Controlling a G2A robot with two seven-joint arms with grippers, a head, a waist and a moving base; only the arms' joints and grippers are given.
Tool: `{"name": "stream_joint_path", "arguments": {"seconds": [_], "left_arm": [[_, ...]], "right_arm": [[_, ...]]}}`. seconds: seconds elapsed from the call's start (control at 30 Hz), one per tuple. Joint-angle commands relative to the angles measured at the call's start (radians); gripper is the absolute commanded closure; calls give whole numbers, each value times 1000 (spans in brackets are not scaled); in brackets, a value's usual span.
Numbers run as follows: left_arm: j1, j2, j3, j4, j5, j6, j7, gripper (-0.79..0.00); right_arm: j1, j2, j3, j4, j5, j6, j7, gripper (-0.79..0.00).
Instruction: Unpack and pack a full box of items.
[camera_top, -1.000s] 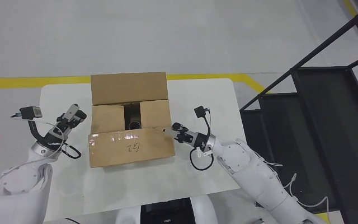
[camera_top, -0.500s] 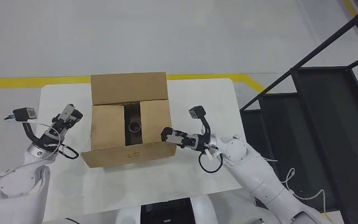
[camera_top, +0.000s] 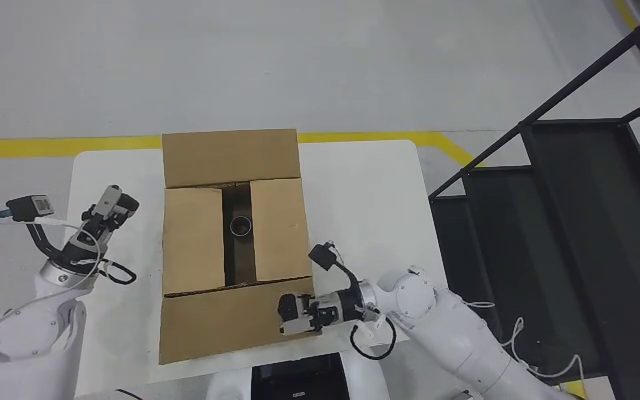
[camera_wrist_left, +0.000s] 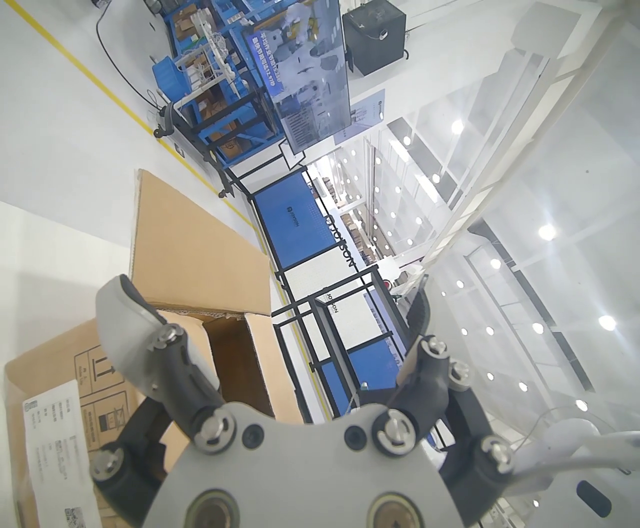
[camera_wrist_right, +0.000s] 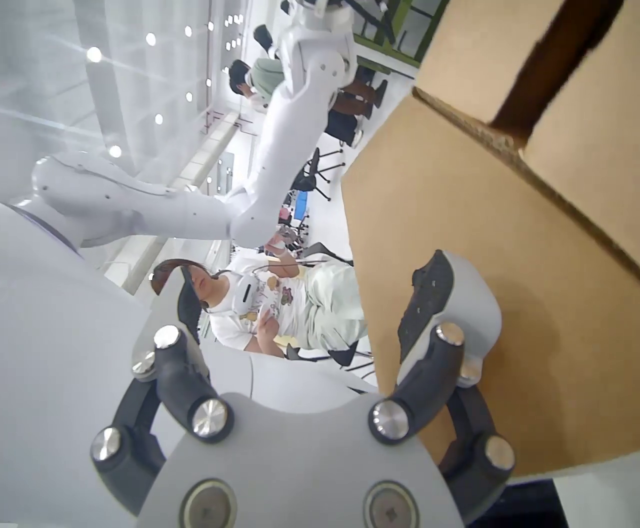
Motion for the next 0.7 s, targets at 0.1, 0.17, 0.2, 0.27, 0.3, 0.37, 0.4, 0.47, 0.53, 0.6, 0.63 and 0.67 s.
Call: {"name": "stream_joint_path", "arguments": {"seconds": [0.1,0.17,0.2,0.27,0.3,0.37,0.4,0.47,0.53,0.6,0.63,0.67], "left_arm": [[0,-2,10,-2,-1,1,-5,-785],[0,-2,12,-3,-1,2,-7,-785],[-1,-2,12,-5,-1,3,-9,-785],[-1,-2,10,-7,-1,4,-10,-785],[0,-2,8,-8,-2,4,-11,-785],[0,-3,7,-8,-3,4,-11,-785],[0,-3,7,-9,-3,3,-10,-785],[-1,-4,10,-5,-2,1,-9,-785],[-4,-5,16,-3,-3,2,-9,-785],[-8,-6,22,0,-2,1,-9,-785],[-10,-6,23,2,-2,1,-9,-785],[-11,-6,25,3,-1,0,-9,-785]], "right_arm": [[-23,-3,-34,-16,-184,47,-91,-785],[-33,-3,-41,-30,-190,45,-114,-785],[-38,-2,-35,-40,-179,38,-122,-785],[-55,4,-8,-61,-118,8,-135,-785],[-63,10,18,-66,-102,-3,-139,-785],[-87,24,87,-80,-109,-14,-167,-785],[-106,31,127,-87,-115,-20,-190,-785],[-150,45,207,-97,-129,-42,-230,-785],[-195,59,284,-94,-182,-53,-259,-785],[-237,69,340,-85,-203,-76,-278,-785],[-253,74,368,-68,-242,-77,-284,-785],[-267,78,386,-57,-280,-80,-287,-785]]}}
